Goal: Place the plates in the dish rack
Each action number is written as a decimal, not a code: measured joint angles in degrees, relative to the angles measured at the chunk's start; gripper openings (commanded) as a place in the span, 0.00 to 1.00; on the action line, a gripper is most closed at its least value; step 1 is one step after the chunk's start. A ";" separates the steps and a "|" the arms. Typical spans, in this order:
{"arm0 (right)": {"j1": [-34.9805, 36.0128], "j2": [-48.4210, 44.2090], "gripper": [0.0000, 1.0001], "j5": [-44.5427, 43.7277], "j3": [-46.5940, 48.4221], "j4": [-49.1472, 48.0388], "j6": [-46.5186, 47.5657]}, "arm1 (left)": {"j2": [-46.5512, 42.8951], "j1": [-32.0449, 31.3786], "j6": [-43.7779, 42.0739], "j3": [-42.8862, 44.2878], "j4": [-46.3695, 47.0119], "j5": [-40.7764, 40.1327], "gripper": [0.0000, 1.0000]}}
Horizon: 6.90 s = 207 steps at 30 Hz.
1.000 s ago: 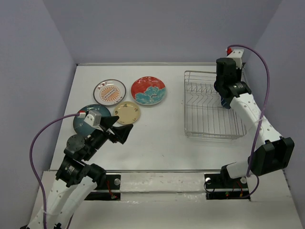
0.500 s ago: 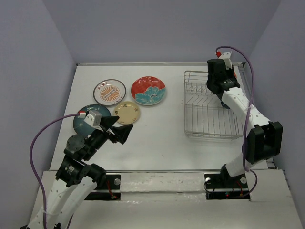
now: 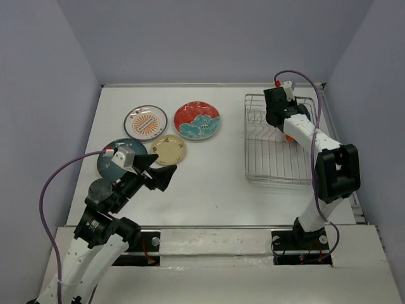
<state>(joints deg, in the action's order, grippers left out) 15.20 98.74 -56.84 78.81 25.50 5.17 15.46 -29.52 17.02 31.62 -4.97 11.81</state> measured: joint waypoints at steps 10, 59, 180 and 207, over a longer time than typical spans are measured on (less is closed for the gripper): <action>0.20 0.57 0.65 2.78 0.11 0.72 -2.45 | 0.07 0.00 0.00 0.00 0.00 0.00 0.99; 31.01 25.49 0.13 56.92 -3.06 -41.31 -63.41 | 4.66 4.50 2.40 0.02 -2.58 -11.34 0.99; 41.55 43.32 0.20 61.75 22.32 -43.15 -66.07 | 0.17 7.15 1.11 1.16 -3.02 -20.17 0.99; 41.92 22.23 0.37 59.41 -12.81 -51.56 -66.71 | 0.17 7.15 1.16 1.16 -2.58 -19.15 0.99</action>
<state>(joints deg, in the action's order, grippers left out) 57.12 120.97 2.57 66.00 -26.06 -61.54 15.64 -22.37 18.17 32.77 -7.55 -7.33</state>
